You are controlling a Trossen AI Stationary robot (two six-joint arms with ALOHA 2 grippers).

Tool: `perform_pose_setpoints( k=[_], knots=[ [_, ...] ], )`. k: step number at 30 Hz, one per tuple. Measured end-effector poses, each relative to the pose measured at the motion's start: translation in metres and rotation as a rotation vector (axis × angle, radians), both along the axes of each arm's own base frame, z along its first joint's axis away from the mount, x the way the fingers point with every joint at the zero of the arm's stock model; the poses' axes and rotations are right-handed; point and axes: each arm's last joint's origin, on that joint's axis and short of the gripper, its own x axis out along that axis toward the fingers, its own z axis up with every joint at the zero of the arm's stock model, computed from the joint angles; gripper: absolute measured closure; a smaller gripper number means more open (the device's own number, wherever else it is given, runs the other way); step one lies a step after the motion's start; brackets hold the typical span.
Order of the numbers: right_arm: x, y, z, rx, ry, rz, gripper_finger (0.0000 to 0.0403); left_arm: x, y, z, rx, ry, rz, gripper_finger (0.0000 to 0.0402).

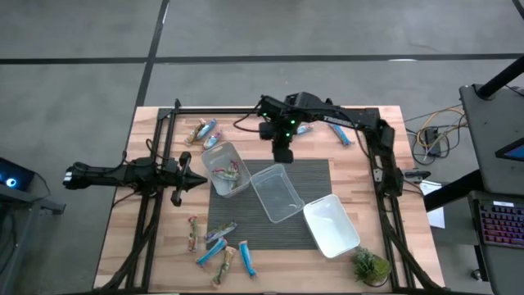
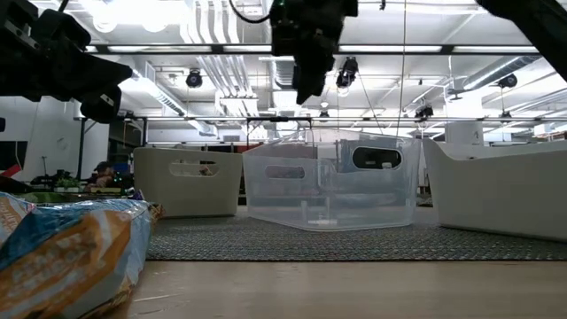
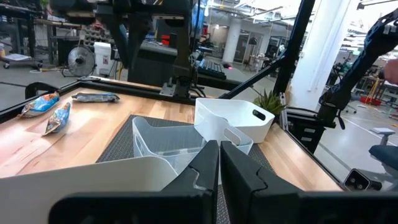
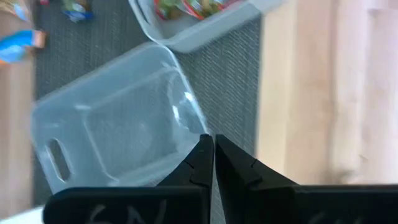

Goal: Pick and place Granola Bars by type
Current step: Put the yellow granola bar into the white bin

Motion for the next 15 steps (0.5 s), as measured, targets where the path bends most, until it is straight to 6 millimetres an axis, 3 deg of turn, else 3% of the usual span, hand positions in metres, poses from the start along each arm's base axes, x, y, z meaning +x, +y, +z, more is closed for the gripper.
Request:
perform_pose_setpoints(
  k=[5,15],
  knots=[
    [-0.027,-0.005,0.007,-0.074,0.014,-0.015,0.0394,0.0,0.0,0.0,0.0,0.0,0.0,0.0401],
    [-0.082,-0.01,-0.009,-0.124,0.0,0.053,0.0394,0.0,0.0,0.0,0.0,0.0,0.0,0.0401]
  ],
)
